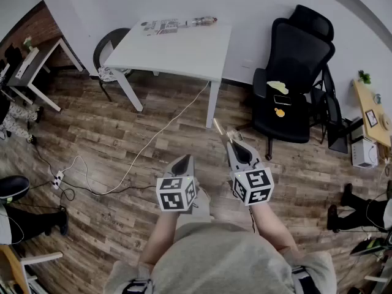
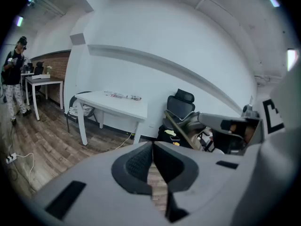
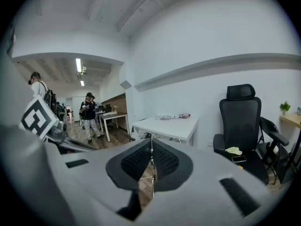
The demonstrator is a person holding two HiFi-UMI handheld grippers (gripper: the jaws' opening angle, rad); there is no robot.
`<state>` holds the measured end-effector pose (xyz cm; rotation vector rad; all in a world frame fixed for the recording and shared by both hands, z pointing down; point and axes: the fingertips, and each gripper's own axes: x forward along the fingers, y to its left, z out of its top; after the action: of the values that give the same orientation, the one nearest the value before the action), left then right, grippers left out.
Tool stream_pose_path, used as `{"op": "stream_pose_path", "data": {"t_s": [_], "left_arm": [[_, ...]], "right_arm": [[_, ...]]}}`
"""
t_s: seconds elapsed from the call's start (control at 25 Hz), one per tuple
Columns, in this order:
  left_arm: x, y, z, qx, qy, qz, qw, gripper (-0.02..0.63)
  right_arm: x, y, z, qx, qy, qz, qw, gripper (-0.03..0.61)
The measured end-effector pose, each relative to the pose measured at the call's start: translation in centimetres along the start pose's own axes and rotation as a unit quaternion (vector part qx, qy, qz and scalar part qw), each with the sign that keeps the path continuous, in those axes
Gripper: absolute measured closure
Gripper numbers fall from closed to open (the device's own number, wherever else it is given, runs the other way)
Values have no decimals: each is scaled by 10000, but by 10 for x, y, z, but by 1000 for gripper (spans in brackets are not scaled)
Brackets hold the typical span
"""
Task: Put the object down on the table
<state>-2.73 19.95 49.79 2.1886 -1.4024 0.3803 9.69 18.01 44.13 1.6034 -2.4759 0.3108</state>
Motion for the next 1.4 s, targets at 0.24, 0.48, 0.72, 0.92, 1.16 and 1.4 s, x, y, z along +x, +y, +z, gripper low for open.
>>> {"op": "stream_pose_path", "data": {"t_s": [0.24, 0.48, 0.72, 0.92, 1.16, 1.4], "left_arm": [[-63, -28, -28, 241, -136, 141, 9995, 603], [-81, -25, -23, 272, -170, 184, 9993, 603], [-98, -37, -37, 278, -334, 209, 9988, 603], [-99, -41, -39, 182, -364, 263, 9988, 603], [-95, -46, -38, 142, -350, 299, 9988, 603], [-85, -46, -33, 152, -326, 281, 9990, 603]], "right_arm": [[-68, 25, -18, 92, 16, 22, 10000, 568], [-77, 45, -18, 202, 19, 123, 9997, 568], [-103, 56, -30, 150, -107, 256, 9995, 568], [-111, 55, -29, 58, -109, 279, 9995, 566], [-113, 47, -29, -7, -45, 250, 9997, 566], [-103, 41, -26, 143, -71, 278, 9995, 566]]}}
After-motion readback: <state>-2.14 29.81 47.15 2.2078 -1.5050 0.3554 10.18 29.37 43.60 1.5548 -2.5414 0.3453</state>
